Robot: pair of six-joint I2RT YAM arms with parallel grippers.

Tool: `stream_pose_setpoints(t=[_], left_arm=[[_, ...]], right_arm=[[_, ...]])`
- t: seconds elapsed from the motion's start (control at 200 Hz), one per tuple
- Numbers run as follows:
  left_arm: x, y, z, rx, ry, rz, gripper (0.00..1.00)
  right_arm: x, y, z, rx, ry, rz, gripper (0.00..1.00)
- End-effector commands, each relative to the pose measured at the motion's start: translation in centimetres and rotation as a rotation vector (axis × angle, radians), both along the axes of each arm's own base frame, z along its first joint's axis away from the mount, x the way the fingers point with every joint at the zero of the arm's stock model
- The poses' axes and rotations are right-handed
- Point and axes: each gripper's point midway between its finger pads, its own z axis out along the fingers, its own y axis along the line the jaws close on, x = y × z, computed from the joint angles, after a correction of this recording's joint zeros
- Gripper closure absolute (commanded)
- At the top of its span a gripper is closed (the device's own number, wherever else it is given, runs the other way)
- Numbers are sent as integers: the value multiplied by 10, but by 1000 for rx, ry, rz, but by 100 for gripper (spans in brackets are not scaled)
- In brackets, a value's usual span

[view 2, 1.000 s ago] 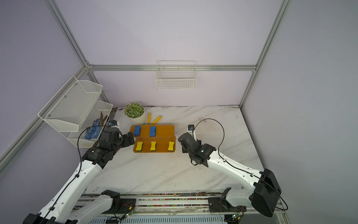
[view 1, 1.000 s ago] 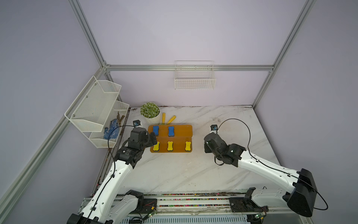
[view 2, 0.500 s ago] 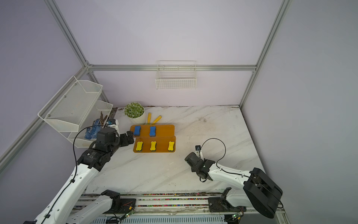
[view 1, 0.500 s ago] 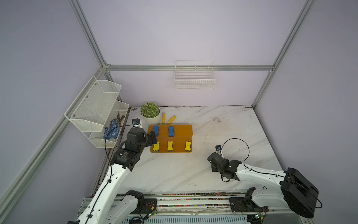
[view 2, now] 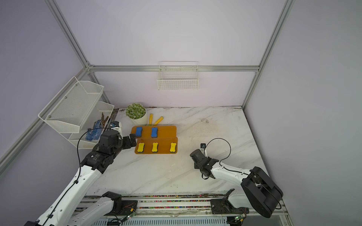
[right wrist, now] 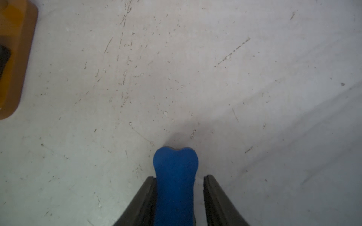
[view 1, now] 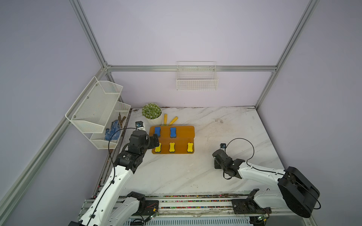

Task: Remove the whiteboard erasers from the shelf
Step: Place the whiteboard eraser at the center of the board.

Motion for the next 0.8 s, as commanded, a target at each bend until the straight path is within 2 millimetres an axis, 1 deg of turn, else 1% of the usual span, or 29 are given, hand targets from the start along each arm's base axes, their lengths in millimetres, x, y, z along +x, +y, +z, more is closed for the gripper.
stream_pose_setpoints(t=[0.0, 0.115, 0.21, 0.275, 0.365, 0.44, 0.5, 0.64, 0.71, 0.795], left_arm=[[3, 1, 15, 12, -64, 2, 0], [0, 4, 15, 16, -73, 10, 0], [-2, 4, 17, 15, -87, 9, 0], [-3, 5, 19, 14, -95, 10, 0], [-4, 3, 18, 7, -94, 1, 0], [-5, 2, 18, 0, -93, -5, 0], [-5, 2, 16, -1, -89, -6, 0], [-4, 1, 15, 3, -82, -7, 0], [-3, 2, 14, 5, -78, -6, 0], [-4, 2, 13, 8, -75, -5, 0]], right_arm=[[3, 5, 1, -3, 20, 15, 54], [4, 2, 13, -3, -5, 9, 52], [4, -4, 26, -20, -22, -2, 49], [4, -3, 37, -12, -31, 7, 48], [2, 16, 48, 66, -40, 82, 48], [-1, 34, 53, 134, -52, 116, 52], [-3, 44, 51, 168, -43, 123, 56], [-6, 61, 36, 186, 1, 142, 58], [-6, 65, 29, 191, 20, 142, 59], [-7, 63, 21, 177, 35, 128, 59]])
